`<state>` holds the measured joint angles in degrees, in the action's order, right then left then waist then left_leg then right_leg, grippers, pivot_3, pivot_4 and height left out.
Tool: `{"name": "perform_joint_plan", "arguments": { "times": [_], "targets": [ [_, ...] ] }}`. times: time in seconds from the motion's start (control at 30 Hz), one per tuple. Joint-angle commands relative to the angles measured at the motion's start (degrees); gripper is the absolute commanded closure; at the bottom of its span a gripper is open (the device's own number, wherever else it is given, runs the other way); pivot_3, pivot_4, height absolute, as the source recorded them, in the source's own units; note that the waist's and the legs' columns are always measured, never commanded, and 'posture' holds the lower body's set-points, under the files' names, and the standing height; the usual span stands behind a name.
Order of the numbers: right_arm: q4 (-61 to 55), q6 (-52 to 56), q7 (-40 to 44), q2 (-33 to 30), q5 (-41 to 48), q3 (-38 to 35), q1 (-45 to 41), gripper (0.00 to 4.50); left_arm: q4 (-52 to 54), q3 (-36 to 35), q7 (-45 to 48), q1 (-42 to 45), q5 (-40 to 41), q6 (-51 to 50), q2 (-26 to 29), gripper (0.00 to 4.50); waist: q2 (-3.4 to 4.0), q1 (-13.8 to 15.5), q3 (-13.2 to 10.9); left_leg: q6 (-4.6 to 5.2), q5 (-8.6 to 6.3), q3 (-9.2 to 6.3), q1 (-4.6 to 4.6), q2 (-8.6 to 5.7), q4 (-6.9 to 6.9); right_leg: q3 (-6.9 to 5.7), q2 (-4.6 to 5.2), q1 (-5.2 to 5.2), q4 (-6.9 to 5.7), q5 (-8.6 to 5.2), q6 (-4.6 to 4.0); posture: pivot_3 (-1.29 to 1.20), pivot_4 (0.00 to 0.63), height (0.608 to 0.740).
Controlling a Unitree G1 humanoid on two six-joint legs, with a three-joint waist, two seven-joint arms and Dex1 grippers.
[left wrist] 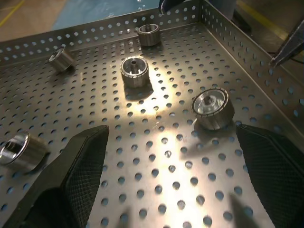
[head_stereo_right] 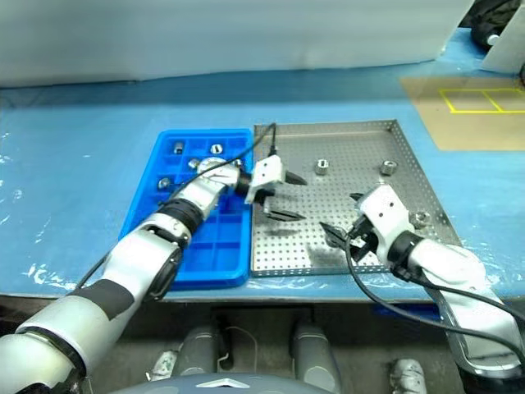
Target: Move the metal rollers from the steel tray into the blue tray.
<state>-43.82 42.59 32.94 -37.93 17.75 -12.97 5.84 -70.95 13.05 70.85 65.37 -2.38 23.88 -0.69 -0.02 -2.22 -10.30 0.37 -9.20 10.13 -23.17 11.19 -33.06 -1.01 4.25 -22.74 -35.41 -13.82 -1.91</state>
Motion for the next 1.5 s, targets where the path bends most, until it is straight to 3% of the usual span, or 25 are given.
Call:
{"name": "perform_joint_plan", "arguments": {
  "times": [0.03, 0.23, 0.47, 0.7, 0.83, 1.0, 1.07, 1.23, 1.37, 1.5],
  "targets": [
    [-6.05, 2.01, -2.54, 0.76, 0.93, -3.25, 2.49, 0.0, -1.17, -0.21, -0.57, 1.8, -1.13, -0.25, -3.12, 0.02, 0.02, -0.87, 0.01, -0.01, -0.04, 0.0, 0.07, -0.02, -0.02, 0.01, 0.01, 0.08, 0.03, 0.0, 0.01, -0.71, 0.15, 0.74],
    [-9.82, 4.1, -4.61, 1.17, 1.42, -5.44, 6.0, 0.0, -3.14, 0.64, -4.41, 0.74, -4.43, -2.37, -6.54, 0.02, 0.09, -3.99, 0.05, -0.01, -0.16, -0.01, 0.07, -0.27, -0.08, 0.07, 0.03, 0.15, 0.21, 0.03, 0.11, -0.75, 0.15, 0.74],
    [-10.73, 4.49, -5.76, 1.2, 1.82, -6.04, 7.41, 0.0, -4.07, 1.44, -6.05, -0.73, -7.74, -4.32, -6.61, 0.02, 0.17, -7.69, 0.1, 0.5, -0.28, -0.09, -0.08, -0.32, -0.08, -0.07, 0.11, 0.37, 0.76, 0.08, 0.2, -0.75, 0.15, 0.74],
    [-9.64, 4.2, -6.22, 0.94, 1.66, -4.93, 6.31, 0.0, -5.08, 2.93, -10.55, -1.87, -11.83, -7.31, -6.57, 0.02, 0.17, -9.65, 0.1, 0.64, -0.37, -0.14, -0.12, -0.4, -0.18, -0.23, 0.32, 0.47, 0.82, 0.05, 0.24, -0.74, 0.15, 0.74],
    [-9.88, 4.39, -5.61, 0.73, 2.28, -4.55, 6.13, 0.0, -5.12, 2.95, -8.71, -1.89, -12.31, -8.76, -6.49, 0.02, 0.17, -9.8, 0.1, 0.71, -0.42, -0.16, -0.02, -0.46, -0.24, -0.28, 0.39, 0.66, 0.88, 0.04, 0.27, -0.73, 0.15, 0.74],
    [-10.24, 4.69, -5.63, 0.62, 2.63, -3.55, 5.81, 0.0, -4.83, 3.21, -7.1, -2.56, -12.65, -7.78, -5.65, 1.2, 0.17, -10.04, 0.1, 0.75, -0.44, -0.18, -0.04, -0.48, -0.24, -0.29, 0.42, 0.67, 0.92, 0.03, 0.29, -0.73, 0.15, 0.74],
    [-10.14, 4.62, -5.82, 0.62, 2.57, -3.22, 5.77, 0.0, -4.78, 3.31, -6.66, -2.73, -12.74, -7.03, -5.53, 1.2, 0.18, -10.19, 0.1, 0.77, -0.45, -0.19, -0.06, -0.48, -0.24, -0.32, 0.42, 0.67, 0.92, 0.02, 0.31, -0.73, 0.15, 0.74],
    [-9.66, 4.43, -6.09, 0.61, 2.51, -2.82, 5.39, 0.0, -4.86, 2.91, -10.12, -2.48, -12.8, -7.66, -5.71, 2.36, 0.18, -10.82, 0.1, 0.81, -0.47, -0.19, -0.08, -0.53, -0.24, -0.37, 0.49, 0.69, 0.94, -0.01, 0.35, -0.72, 0.15, 0.74],
    [-9.2, 4.49, -6.25, 0.88, 2.8, -2.82, 4.54, 0.0, -4.7, 1.9, -11.44, -2.39, -11.9, -6.84, -5.54, 2.36, 0.17, -11.19, 0.1, 0.82, -0.48, -0.21, -0.05, -0.66, -0.25, -0.39, 0.62, 0.74, 0.94, -0.02, 0.37, -0.71, 0.15, 0.74],
    [-8.25, 3.98, -6.26, 0.89, 2.4, -1.81, 3.78, 0.0, -4.62, 1.73, -12.6, -3.08, -12.16, -5.57, -4.03, 2.65, 0.17, -11.36, 0.1, 0.89, -0.53, -0.21, -0.06, -0.87, -0.25, -0.38, 0.8, 0.75, 0.94, -0.02, 0.38, -0.69, 0.15, 0.74]
  ]
}}
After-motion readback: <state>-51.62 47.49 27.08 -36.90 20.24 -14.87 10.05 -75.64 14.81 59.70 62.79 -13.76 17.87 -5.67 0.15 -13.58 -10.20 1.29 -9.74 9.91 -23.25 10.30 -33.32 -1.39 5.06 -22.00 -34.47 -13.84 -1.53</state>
